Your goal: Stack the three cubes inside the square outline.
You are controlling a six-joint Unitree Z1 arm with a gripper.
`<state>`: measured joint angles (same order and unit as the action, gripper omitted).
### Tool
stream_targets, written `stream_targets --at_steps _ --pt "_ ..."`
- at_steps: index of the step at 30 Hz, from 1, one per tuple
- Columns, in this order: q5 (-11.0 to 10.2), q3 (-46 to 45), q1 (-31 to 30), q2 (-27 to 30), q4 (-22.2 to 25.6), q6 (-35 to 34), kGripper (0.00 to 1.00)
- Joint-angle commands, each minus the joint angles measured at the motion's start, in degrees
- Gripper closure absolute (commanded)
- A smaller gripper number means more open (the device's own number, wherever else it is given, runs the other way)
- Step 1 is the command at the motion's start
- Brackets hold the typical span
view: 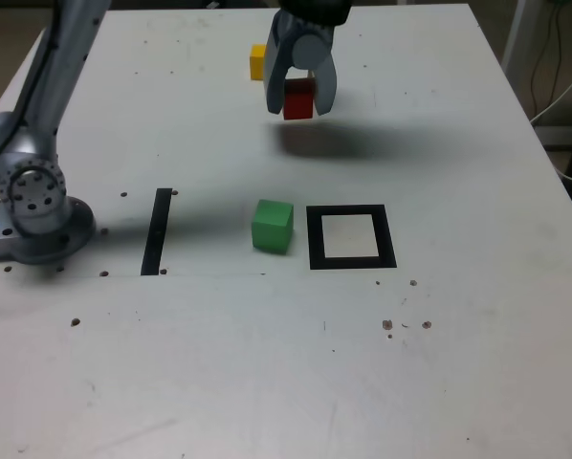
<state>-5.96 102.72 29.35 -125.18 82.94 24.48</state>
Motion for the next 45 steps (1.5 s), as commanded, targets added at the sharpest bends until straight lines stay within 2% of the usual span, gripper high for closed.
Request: stream_targets --at_steps 1,14,29,34,45 --pt "0.3 -1.0 -2.2 2.0 0.3 -1.1 0.63" --pt "2.1 -5.4 -14.8 7.5 1.0 -8.7 0.63" --pt "5.8 -6.6 -30.3 7.6 -0.1 -19.9 0.63" --pt "6.3 -6.6 -32.2 6.7 -0.5 -22.4 0.63" --pt "7.0 -6.2 -32.4 3.7 -2.5 -24.0 0.63"
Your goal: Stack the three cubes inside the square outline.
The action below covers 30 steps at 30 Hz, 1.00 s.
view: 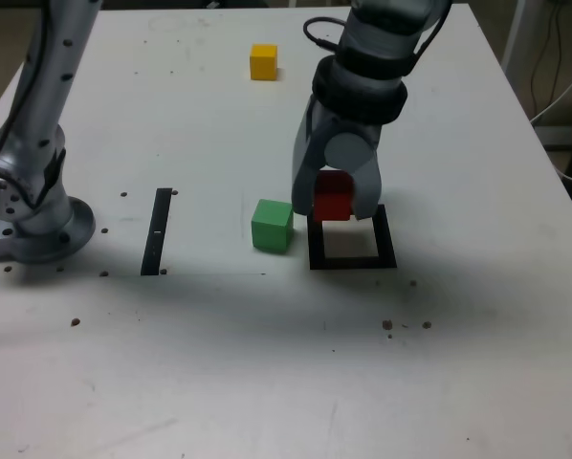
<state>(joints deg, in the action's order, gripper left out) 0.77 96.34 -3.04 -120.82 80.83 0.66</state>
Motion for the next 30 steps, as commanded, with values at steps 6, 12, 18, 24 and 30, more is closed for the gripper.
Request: stream_targets --at_steps 6,12,18,24,30 --pt "0.9 0.2 0.0 -1.6 -1.8 -0.3 0.63" --pt "1.6 0.0 0.0 -2.7 -3.3 -0.3 0.63" --pt "1.8 -0.3 0.0 -3.0 -4.0 -0.3 0.63" --pt "1.9 -0.7 0.2 -3.6 -4.9 0.0 0.63" --pt "2.6 -1.7 0.9 -4.4 -6.2 0.9 0.63"
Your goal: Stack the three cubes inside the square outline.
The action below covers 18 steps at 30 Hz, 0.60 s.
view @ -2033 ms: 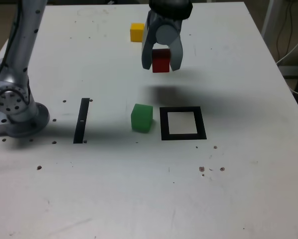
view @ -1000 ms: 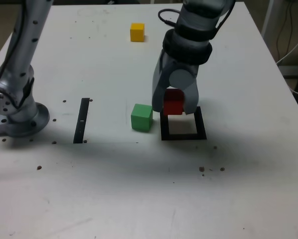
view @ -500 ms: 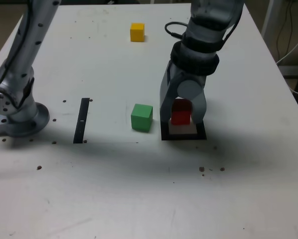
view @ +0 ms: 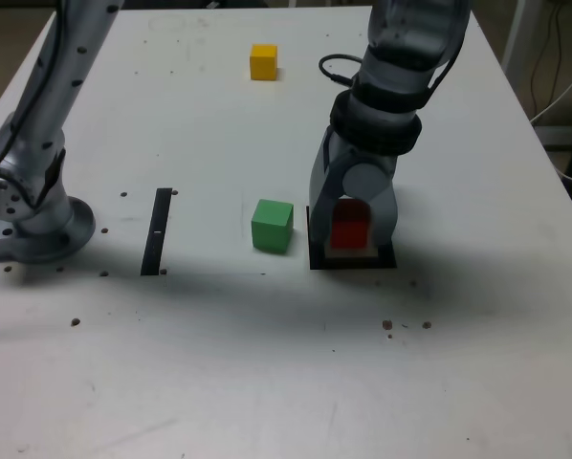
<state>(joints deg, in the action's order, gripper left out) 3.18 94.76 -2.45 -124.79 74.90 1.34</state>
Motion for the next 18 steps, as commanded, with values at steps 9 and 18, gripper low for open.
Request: stream_targets --at_steps 9,18 --pt "0.5 -1.0 0.7 -0.8 -1.5 1.4 0.42" --pt "1.1 -2.2 1.1 -0.6 -2.7 2.4 0.03"
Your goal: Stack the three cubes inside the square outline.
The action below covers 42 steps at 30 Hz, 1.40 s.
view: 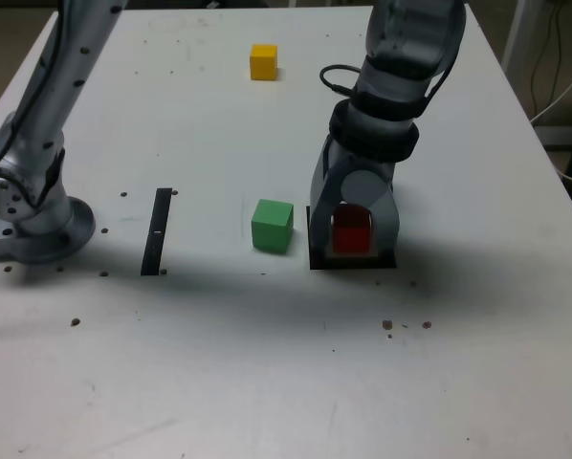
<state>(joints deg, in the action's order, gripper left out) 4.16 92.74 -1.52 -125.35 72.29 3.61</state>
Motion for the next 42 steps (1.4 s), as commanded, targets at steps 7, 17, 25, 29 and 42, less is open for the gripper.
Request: stream_targets --at_steps 7,17,25,29,42 --pt "-0.5 -1.7 0.5 2.5 -0.4 -0.1 0.02" --pt "-3.4 -2.2 0.5 8.7 1.4 -1.5 0.02" --pt "-4.3 -2.1 0.7 10.8 4.1 -1.3 0.02" --pt "-4.6 -2.3 2.3 11.1 4.9 -0.2 0.02" --pt "-5.9 -2.2 17.2 13.0 6.5 8.3 0.02"
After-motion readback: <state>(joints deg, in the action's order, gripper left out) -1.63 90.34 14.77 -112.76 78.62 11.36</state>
